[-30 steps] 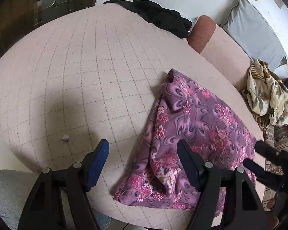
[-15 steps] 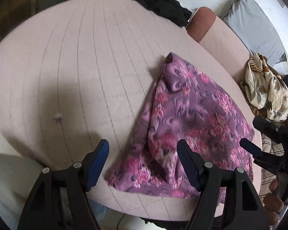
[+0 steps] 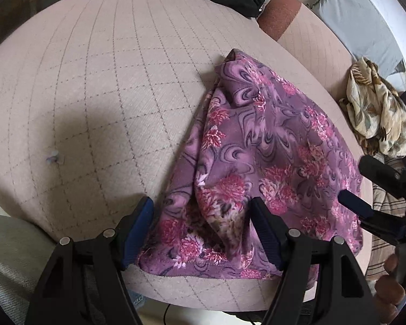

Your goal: Fold small clothes

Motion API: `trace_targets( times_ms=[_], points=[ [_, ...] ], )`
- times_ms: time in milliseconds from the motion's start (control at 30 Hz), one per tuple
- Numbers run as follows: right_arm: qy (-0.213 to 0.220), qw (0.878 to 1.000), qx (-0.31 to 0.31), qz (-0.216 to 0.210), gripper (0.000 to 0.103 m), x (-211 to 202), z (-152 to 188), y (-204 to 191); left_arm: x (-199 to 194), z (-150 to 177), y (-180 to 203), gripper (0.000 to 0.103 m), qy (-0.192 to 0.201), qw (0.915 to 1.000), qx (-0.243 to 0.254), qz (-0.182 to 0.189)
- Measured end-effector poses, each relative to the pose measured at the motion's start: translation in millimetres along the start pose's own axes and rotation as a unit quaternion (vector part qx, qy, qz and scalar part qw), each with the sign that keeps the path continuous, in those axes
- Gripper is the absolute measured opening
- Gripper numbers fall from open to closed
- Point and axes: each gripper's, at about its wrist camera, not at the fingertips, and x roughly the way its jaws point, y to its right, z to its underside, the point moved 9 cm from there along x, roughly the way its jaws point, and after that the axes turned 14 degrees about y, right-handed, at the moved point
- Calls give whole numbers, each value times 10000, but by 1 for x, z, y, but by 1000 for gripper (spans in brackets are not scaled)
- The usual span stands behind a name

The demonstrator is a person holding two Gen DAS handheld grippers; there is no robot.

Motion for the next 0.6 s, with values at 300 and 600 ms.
trace_targets(
  times_ms=[300,600],
  points=[
    [0,9998,-153,145,81,-16,3,3,-3,1,1,72,35,10000,27,22],
    [-79,9998,-177,5,81,-13,-1,-9,-5,-2,7,72,36,9998,-44,212]
  ],
)
